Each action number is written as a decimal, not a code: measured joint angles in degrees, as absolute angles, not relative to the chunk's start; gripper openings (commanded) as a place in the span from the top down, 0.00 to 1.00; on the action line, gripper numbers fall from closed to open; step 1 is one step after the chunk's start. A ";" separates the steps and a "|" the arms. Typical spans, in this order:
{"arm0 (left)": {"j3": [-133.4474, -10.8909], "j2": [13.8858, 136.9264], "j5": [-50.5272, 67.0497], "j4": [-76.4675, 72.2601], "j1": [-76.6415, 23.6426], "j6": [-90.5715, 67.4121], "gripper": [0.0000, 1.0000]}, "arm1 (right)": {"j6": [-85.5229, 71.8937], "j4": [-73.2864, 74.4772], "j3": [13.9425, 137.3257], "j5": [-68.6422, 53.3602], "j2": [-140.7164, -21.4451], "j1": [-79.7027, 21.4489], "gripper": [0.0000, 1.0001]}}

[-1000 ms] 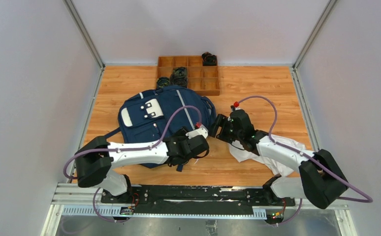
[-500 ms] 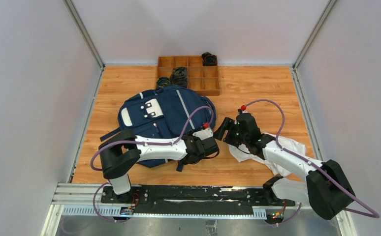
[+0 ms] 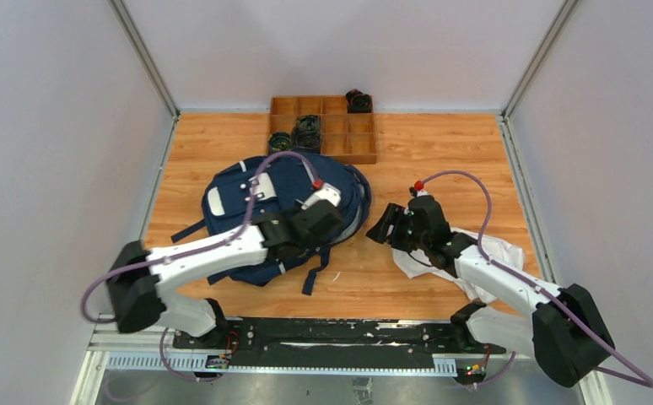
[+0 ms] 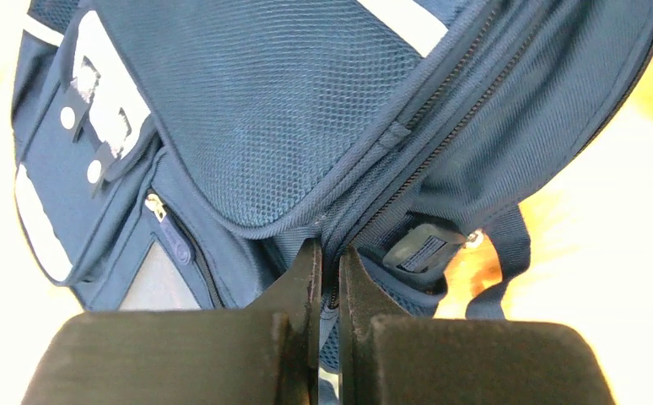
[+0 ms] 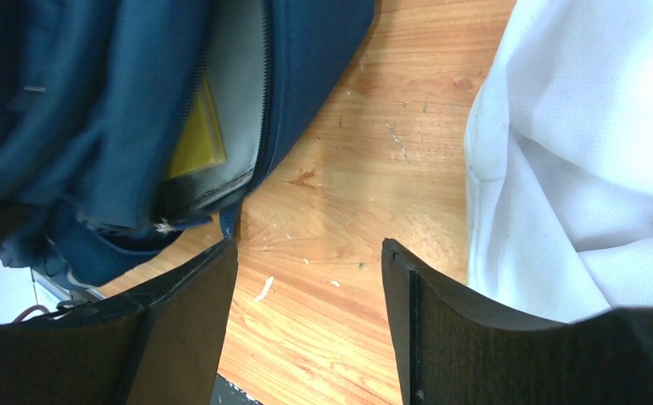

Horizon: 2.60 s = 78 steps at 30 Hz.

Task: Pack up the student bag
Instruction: Zip the student bag at the center of the board.

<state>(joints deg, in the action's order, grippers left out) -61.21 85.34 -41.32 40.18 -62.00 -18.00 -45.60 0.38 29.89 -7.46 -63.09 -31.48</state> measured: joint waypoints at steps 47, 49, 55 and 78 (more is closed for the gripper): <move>-52.36 64.20 -19.68 30.83 -50.41 -19.14 1.00 | -25.89 -33.91 37.15 6.09 -92.05 -58.92 0.95; -52.14 64.20 -19.66 30.55 -50.37 -19.18 1.00 | -26.06 -33.89 37.34 6.28 -91.98 -59.24 1.00; -51.31 63.75 -19.68 29.78 -50.33 -19.62 1.00 | -26.33 -32.14 36.23 8.01 -89.10 -59.40 1.00; -43.13 57.10 -12.19 25.54 -50.00 -19.90 1.00 | -25.15 -28.95 30.57 7.55 -78.98 -52.05 1.00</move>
<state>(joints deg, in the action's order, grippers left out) -43.13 57.10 -12.19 25.54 -50.00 -19.90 -25.15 -28.95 30.57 7.55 -78.98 -52.05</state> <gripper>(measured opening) 0.049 0.034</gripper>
